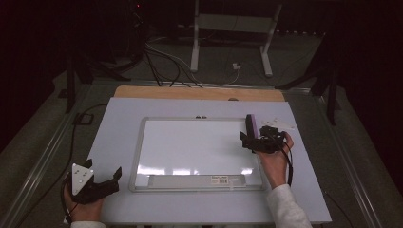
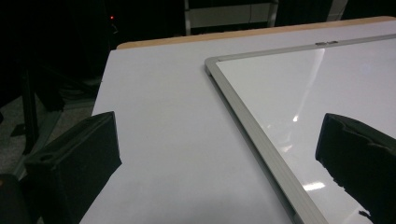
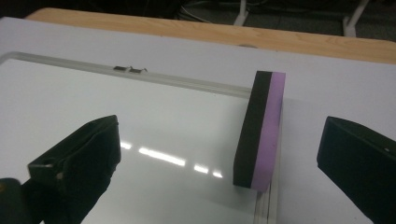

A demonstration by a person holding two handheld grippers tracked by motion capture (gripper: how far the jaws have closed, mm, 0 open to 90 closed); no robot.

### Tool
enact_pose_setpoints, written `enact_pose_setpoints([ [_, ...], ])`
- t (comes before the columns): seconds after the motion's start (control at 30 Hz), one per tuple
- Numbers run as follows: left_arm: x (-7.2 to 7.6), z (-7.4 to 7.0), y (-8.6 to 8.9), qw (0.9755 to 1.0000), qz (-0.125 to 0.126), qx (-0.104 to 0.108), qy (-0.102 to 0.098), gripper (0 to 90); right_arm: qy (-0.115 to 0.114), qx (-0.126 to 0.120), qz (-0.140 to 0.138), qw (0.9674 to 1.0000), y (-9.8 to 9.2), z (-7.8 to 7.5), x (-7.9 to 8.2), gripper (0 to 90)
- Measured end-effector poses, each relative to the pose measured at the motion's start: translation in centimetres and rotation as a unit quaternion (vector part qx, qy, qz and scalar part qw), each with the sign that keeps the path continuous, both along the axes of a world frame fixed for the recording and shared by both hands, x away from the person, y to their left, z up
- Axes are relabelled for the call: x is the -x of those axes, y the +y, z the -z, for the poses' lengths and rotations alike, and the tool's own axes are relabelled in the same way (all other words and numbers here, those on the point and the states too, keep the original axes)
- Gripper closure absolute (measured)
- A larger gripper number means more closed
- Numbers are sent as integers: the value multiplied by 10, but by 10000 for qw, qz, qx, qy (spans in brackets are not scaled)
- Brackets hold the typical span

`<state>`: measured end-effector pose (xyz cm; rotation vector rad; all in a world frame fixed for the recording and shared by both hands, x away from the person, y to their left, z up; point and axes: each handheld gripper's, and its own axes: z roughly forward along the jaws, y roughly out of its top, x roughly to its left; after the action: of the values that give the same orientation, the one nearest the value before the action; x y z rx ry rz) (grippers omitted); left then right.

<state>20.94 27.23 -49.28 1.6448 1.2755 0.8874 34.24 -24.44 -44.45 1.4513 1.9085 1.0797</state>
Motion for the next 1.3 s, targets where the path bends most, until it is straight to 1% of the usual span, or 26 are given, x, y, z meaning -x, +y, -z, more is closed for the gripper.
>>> enact_pose_setpoints([
  [0.2,0,0,0,10000,-3,12,-23,6,-259,-80,-104,9996,-11,-1,18,0],
  [0.33,1,-1,1,10000,-13,25,-36,6,-440,-96,-239,9987,-18,1,31,0],
  [0.47,1,-1,1,10000,-7,50,-64,6,-735,-67,-390,9965,-25,7,45,0],
  [0.6,2,-1,1,10000,0,49,-75,6,-879,-151,-546,9945,-31,14,57,0],
  [0.67,2,-1,1,9999,2,67,-93,6,-908,-195,-618,9938,-35,17,62,0],
  [0.73,2,-2,1,9999,8,71,-105,6,-966,-220,-645,9930,-38,21,67,0],
  [0.83,3,-2,1,9999,21,80,-117,6,-993,-319,-669,9923,-43,25,74,0],
  [0.93,3,-2,2,9999,34,91,-126,6,-1047,-303,-732,9913,-46,28,79,0],
  [1.13,3,-3,2,9998,55,123,-165,6,-1158,-425,-796,9892,-52,32,88,0],
  [1.2,4,-3,1,9997,64,145,-192,6,-1201,-418,-822,9885,-54,33,91,0],
  [1.3,4,-4,1,9996,98,156,-210,6,-1255,-441,-801,9879,-58,35,96,0],
])
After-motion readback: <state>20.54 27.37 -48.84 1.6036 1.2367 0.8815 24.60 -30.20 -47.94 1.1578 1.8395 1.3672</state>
